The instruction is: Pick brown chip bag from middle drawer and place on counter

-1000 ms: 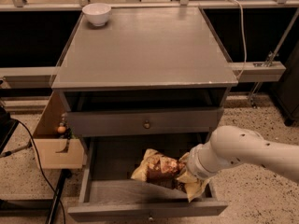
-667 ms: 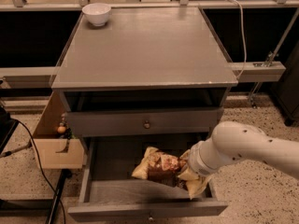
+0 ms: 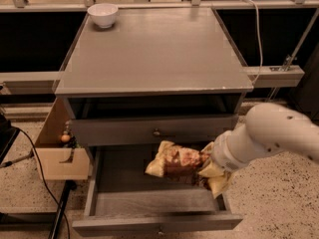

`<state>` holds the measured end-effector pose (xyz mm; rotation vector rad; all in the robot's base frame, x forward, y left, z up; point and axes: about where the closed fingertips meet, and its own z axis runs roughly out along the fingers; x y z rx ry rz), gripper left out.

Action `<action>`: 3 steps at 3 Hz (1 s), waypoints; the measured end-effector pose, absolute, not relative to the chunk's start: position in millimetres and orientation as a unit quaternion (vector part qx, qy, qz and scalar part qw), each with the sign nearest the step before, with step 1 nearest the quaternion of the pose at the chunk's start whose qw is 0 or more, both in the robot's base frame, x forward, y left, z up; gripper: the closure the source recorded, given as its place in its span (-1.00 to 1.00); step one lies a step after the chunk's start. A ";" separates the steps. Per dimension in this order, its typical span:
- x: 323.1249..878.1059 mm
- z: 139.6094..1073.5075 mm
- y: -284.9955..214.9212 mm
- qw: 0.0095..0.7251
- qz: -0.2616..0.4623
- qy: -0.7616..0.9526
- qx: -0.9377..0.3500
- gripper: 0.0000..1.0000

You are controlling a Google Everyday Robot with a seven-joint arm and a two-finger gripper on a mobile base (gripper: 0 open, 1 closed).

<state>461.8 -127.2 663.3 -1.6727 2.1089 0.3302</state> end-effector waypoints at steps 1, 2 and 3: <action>458.9 717.9 -138.3 0.210 0.101 0.760 -0.606 1.00; 454.0 787.8 -142.9 0.200 0.073 0.758 -0.616 1.00; 454.3 790.6 -142.0 0.199 0.074 0.757 -0.618 1.00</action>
Offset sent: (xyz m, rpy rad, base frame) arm -0.0053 -0.0257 0.2173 -0.1617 -0.0956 -0.0093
